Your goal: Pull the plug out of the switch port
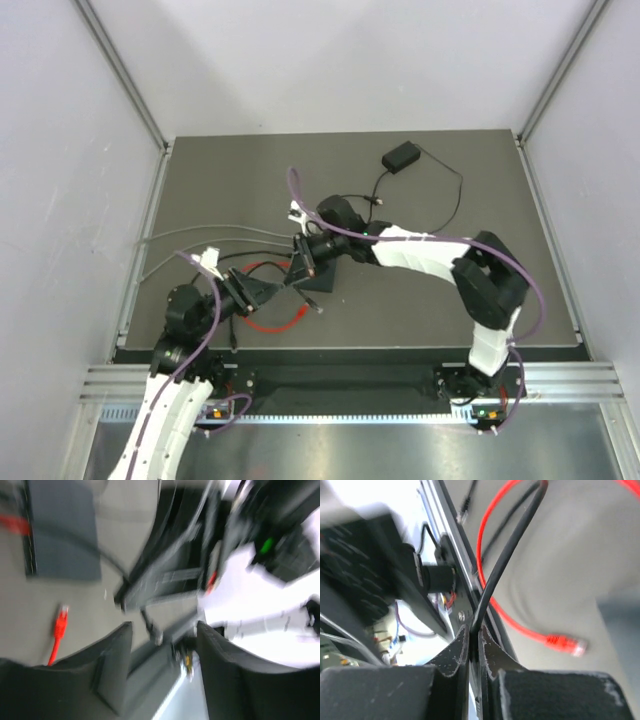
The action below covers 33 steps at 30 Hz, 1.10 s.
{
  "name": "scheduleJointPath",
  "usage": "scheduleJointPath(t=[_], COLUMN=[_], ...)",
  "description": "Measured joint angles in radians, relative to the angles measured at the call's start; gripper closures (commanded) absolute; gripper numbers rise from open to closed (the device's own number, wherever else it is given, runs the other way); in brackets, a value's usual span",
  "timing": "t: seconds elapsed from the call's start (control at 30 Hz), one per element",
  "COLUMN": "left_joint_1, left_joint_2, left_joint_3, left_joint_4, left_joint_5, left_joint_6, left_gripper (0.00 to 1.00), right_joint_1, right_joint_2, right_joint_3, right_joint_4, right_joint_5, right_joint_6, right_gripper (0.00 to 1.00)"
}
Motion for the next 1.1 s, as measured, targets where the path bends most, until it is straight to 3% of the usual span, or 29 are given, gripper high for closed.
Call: scheduleJointPath(t=[0.1, 0.27, 0.47, 0.63, 0.73, 0.93, 1.1], left_joint_1=[-0.001, -0.001, -0.001, -0.001, -0.001, -0.001, -0.001], left_joint_2=[-0.080, -0.094, 0.091, 0.100, 0.089, 0.150, 0.221], left_joint_3=[0.130, 0.214, 0.209, 0.203, 0.171, 0.122, 0.114], left_joint_4=[-0.120, -0.201, -0.257, -0.262, -0.238, -0.229, -0.174], left_joint_5=[-0.146, -0.357, -0.424, -0.443, -0.441, -0.403, -0.365], left_joint_6=[0.038, 0.049, 0.038, 0.038, 0.031, 0.010, 0.012], left_gripper=[0.34, 0.39, 0.41, 0.42, 0.43, 0.43, 0.44], right_joint_1=[0.000, -0.011, -0.102, -0.200, -0.329, -0.651, -1.093], right_joint_2=[-0.114, -0.355, -0.642, -0.890, -0.986, -1.054, -1.035], right_joint_3=[-0.066, -0.188, -0.339, -0.449, -0.473, -0.448, -0.533], right_joint_4=[-0.075, -0.095, 0.002, 0.146, 0.156, -0.062, -0.087], right_joint_5=[0.047, 0.201, 0.356, 0.423, 0.457, 0.658, 0.575], right_joint_6=[-0.037, -0.060, -0.002, 0.054, 0.090, 0.038, -0.025], right_gripper=[1.00, 1.00, 1.00, 1.00, 1.00, 1.00, 1.00])
